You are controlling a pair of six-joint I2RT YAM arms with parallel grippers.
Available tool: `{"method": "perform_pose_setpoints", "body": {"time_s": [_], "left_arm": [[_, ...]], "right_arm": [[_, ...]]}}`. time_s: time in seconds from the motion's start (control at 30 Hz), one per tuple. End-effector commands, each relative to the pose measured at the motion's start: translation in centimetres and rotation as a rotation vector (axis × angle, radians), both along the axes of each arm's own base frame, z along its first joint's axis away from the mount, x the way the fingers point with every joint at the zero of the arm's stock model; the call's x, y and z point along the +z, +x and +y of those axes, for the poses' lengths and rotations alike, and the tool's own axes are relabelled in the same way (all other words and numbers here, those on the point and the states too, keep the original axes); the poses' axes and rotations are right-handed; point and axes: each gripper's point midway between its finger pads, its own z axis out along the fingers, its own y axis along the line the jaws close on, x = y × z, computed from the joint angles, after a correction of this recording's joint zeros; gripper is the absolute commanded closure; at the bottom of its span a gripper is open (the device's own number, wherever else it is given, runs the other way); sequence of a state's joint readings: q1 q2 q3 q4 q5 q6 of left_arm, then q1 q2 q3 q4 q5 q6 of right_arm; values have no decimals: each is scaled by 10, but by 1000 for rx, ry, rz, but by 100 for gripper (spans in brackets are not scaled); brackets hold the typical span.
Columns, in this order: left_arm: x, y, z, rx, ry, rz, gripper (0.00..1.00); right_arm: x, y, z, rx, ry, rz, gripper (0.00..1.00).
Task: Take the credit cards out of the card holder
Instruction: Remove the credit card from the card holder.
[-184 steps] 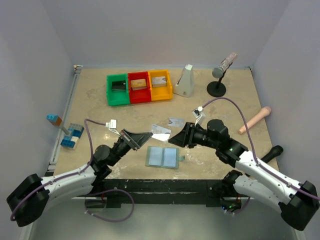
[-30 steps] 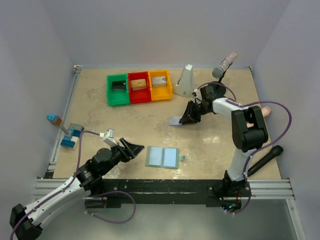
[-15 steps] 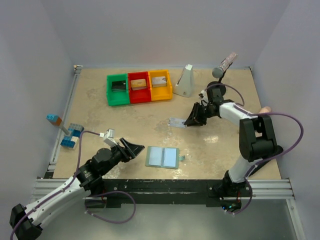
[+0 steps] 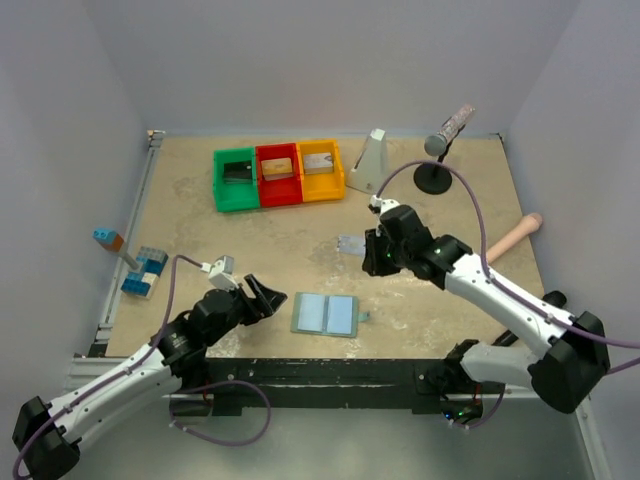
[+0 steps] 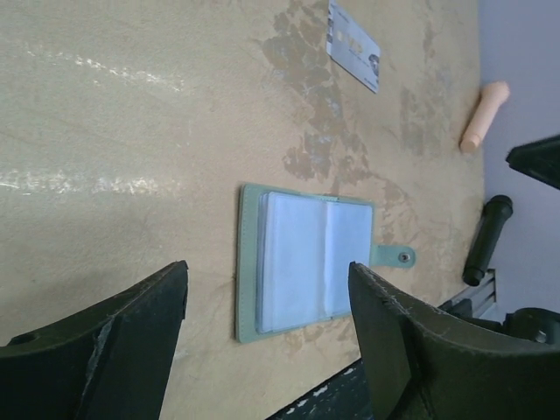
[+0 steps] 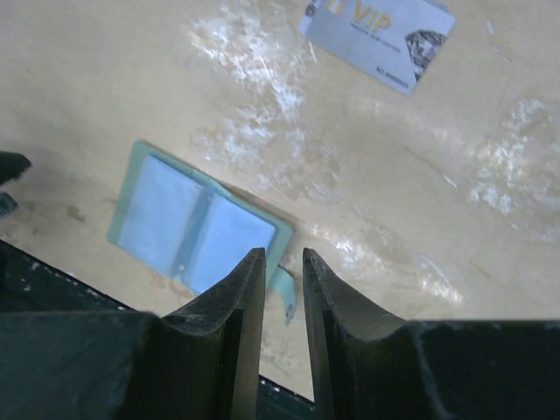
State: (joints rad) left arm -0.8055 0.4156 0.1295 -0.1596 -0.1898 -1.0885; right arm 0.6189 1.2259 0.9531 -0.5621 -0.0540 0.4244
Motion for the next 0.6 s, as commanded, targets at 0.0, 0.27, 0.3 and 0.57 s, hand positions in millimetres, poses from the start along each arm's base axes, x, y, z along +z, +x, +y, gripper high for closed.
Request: {"method": "perform_pose_setpoints", "body": {"time_s": [0.0, 0.27, 0.3, 0.57], "left_arm": [[6, 6, 10, 23, 107, -7, 21], [0, 0, -3, -50, 138, -14, 21], [-2, -1, -4, -55, 142, -6, 21], [-14, -7, -14, -89, 168, 60, 22]], "right_arm": [[-13, -8, -52, -218, -198, -96, 70], [-43, -51, -16, -92, 123, -25, 1], [-53, -54, -17, -95, 123, -15, 1], [-80, -77, -2, -71, 162, 78, 3]]}}
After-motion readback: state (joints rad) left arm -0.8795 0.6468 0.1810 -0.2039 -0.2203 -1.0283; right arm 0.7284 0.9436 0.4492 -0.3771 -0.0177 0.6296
